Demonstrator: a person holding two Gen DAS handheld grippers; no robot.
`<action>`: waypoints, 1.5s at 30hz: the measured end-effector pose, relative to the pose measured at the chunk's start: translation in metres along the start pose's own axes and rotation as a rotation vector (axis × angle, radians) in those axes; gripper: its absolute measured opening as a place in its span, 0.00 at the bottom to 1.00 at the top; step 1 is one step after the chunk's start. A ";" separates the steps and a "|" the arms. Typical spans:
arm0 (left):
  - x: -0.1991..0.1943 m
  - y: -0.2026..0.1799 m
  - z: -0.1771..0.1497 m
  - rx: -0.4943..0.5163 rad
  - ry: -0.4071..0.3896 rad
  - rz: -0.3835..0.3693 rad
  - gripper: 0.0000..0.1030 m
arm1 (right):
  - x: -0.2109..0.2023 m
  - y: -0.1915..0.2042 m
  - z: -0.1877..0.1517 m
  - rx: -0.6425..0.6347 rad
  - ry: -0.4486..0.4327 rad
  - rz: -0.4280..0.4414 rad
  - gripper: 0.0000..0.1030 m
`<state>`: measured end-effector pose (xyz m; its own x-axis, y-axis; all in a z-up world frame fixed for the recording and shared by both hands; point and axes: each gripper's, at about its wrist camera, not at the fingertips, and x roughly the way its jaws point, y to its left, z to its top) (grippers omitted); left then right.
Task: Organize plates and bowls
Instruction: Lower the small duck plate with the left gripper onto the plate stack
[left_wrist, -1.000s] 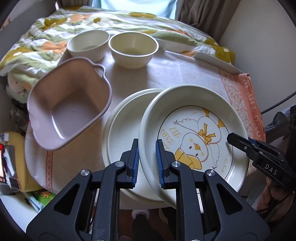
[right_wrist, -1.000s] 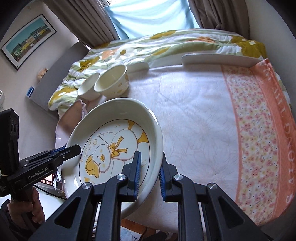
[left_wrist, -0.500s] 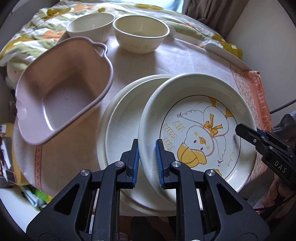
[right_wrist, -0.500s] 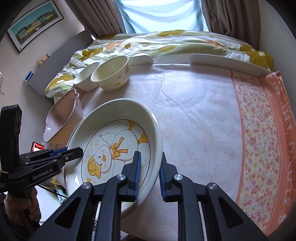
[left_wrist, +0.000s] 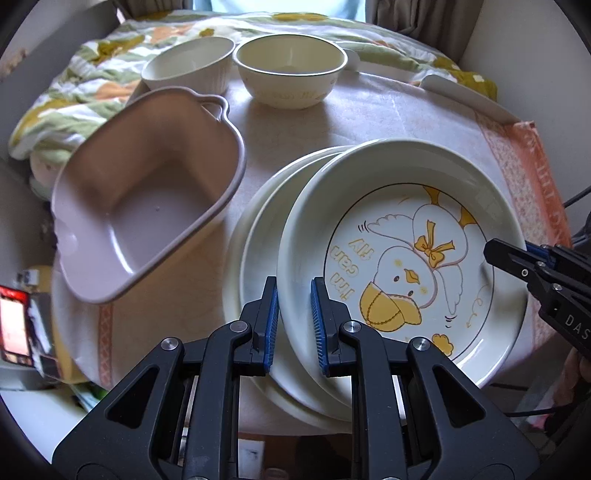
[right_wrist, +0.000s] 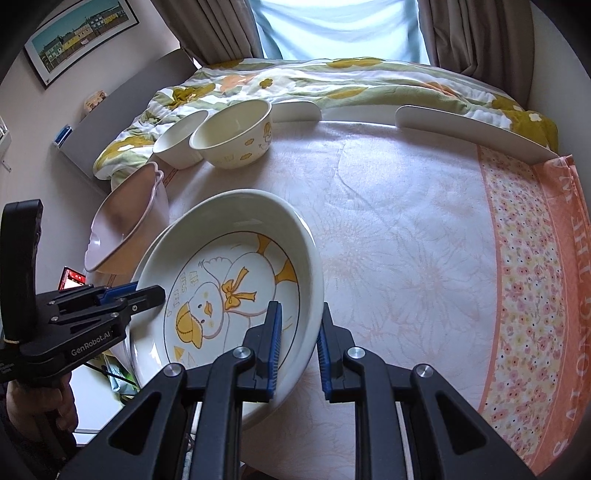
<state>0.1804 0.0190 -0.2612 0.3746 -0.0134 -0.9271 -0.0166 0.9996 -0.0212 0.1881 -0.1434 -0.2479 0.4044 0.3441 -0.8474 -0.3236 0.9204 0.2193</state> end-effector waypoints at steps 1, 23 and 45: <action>-0.001 -0.003 -0.001 0.022 -0.004 0.033 0.15 | 0.001 0.002 -0.001 -0.006 0.004 0.000 0.16; -0.002 -0.023 -0.003 0.149 -0.036 0.213 0.16 | 0.008 0.015 -0.002 -0.072 0.005 -0.098 0.16; -0.005 -0.022 -0.001 0.092 0.007 0.220 0.15 | 0.012 0.018 0.000 -0.103 0.002 -0.125 0.16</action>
<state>0.1781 -0.0026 -0.2568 0.3645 0.2056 -0.9082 -0.0130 0.9764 0.2158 0.1869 -0.1230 -0.2540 0.4458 0.2271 -0.8658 -0.3568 0.9322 0.0609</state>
